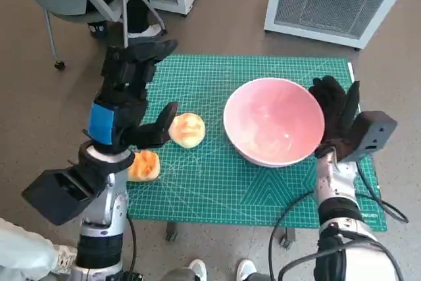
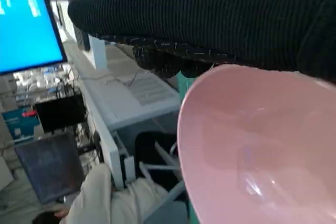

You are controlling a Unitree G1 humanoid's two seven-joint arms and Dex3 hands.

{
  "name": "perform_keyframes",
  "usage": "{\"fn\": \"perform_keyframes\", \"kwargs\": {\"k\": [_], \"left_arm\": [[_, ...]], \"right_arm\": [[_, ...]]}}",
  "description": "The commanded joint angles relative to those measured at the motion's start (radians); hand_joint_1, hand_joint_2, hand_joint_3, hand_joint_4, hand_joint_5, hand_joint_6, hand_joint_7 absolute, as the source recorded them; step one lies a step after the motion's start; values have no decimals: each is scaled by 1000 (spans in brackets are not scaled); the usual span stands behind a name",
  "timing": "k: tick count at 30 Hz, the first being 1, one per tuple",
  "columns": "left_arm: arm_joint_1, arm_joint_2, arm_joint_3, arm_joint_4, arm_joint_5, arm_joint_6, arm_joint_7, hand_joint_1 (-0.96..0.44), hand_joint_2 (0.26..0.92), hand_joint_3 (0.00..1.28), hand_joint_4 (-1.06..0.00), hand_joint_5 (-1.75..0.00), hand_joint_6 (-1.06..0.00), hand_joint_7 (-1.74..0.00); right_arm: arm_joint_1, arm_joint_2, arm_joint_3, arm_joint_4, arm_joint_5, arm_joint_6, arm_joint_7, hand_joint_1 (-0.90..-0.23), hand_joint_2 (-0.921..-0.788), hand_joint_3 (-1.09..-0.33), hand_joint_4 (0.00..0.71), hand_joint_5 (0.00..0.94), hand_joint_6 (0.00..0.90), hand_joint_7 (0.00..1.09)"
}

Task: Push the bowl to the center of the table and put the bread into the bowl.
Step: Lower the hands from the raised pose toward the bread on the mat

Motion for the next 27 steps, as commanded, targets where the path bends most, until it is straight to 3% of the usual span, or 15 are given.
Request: {"fn": "perform_keyframes", "kwargs": {"k": [1, 14, 22, 27], "left_arm": [[15, 10, 6, -27, 4, 15, 8, -163, 589, 824, 1, -812, 1, -1090], [39, 25, 17, -60, 0, 37, 11, -164, 602, 800, 1, -811, 1, -1082], [66, 74, 45, -92, -6, 52, -8, -165, 605, 773, 1, -820, 1, -1088], [86, 184, 95, -79, 42, 36, -48, -161, 632, 687, -6, -823, -5, -1082]], "right_arm": [[-16, 28, 5, 18, -5, 29, -12, -471, -921, -784, 252, 1, 68, 491], [-64, 58, 2, 25, -5, 62, -28, -472, -921, -792, 252, 5, 64, 501], [-83, 37, 12, 14, -16, 48, -33, -460, -921, -796, 260, 8, 64, 503], [-96, 19, 34, -22, -37, -17, -31, -456, -921, -799, 265, 10, 62, 505]]}}
